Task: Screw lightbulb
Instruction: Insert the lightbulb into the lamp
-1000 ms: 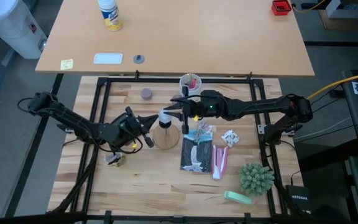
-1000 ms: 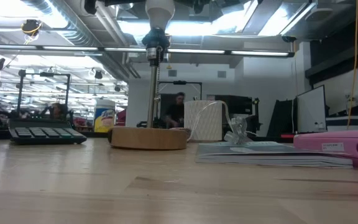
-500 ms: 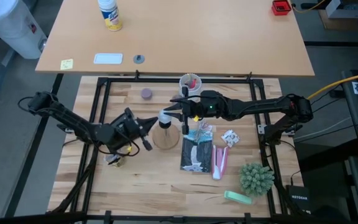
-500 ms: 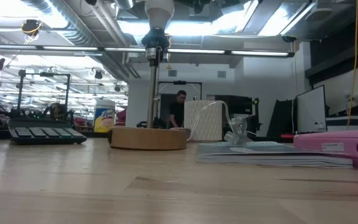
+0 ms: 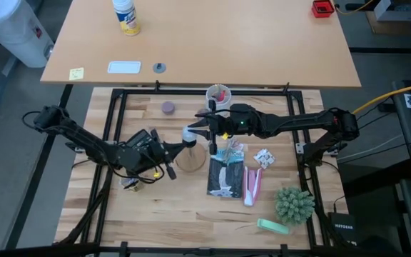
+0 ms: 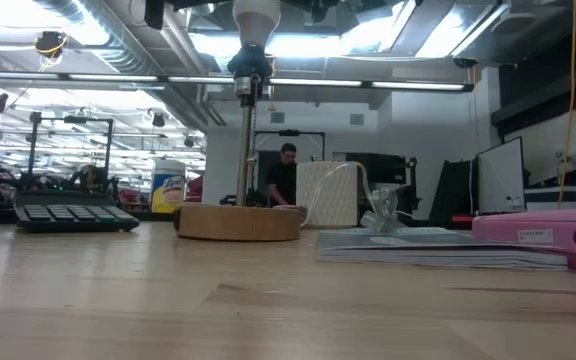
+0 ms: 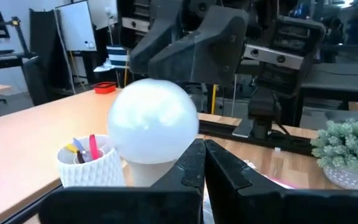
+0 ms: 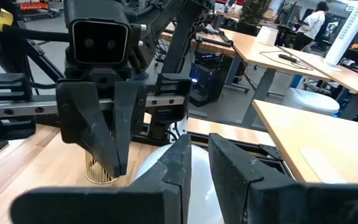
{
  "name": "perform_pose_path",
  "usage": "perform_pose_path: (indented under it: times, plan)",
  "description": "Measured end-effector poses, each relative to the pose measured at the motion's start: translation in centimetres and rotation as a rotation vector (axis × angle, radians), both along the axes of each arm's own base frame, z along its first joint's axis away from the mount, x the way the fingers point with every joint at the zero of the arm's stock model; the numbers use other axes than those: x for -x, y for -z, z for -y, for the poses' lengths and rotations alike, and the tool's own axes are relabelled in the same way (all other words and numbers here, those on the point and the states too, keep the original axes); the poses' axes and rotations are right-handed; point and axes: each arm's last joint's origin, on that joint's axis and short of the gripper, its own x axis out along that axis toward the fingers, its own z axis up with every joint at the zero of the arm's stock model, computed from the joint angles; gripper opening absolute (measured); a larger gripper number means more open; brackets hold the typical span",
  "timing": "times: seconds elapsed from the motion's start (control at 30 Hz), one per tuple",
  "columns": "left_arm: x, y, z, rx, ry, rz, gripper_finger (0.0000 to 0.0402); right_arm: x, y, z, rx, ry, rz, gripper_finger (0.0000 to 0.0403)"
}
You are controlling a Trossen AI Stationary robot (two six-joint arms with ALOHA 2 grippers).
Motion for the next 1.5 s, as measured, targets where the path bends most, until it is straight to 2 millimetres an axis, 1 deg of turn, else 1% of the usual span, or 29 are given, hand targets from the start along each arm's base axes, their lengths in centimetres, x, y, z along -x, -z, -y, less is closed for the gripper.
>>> perform_pose_path:
  times: [0.2, 0.53, 0.73, 0.83, 1.07, 1.23, 1.5]
  plan:
    - [0.2, 0.0, -0.3, -0.002, -0.115, -0.003, 0.0001, 0.0, 0.1, -0.1, -0.030, -0.047, -0.007, 0.0062]
    - [0.3, 0.0, -0.4, -0.020, -0.192, -0.016, 0.0001, 0.0, 0.2, -0.2, -0.075, -0.063, -0.016, 0.0062]
    - [0.4, 0.0, -0.5, -0.034, -0.252, -0.026, 0.0001, 0.0, 0.2, -0.9, -0.075, -0.079, -0.021, 0.0062]
    - [0.4, 0.0, -0.8, -0.036, -0.281, -0.029, 0.0001, 0.0, 0.2, -1.4, -0.076, -0.100, -0.020, 0.0062]
    - [0.1, -0.1, -1.9, -0.034, -0.326, -0.027, 0.0001, 0.0, 0.2, -1.3, -0.072, -0.070, -0.019, 0.0062]
    - [0.1, -0.7, -2.1, -0.060, -0.334, -0.011, 0.0001, -0.1, 0.2, -1.2, -0.060, -0.014, -0.009, 0.0062]
    - [0.5, -2.0, -1.6, -0.121, -0.318, 0.020, 0.0001, -0.1, 0.1, -1.2, -0.038, -0.013, 0.002, 0.0062]
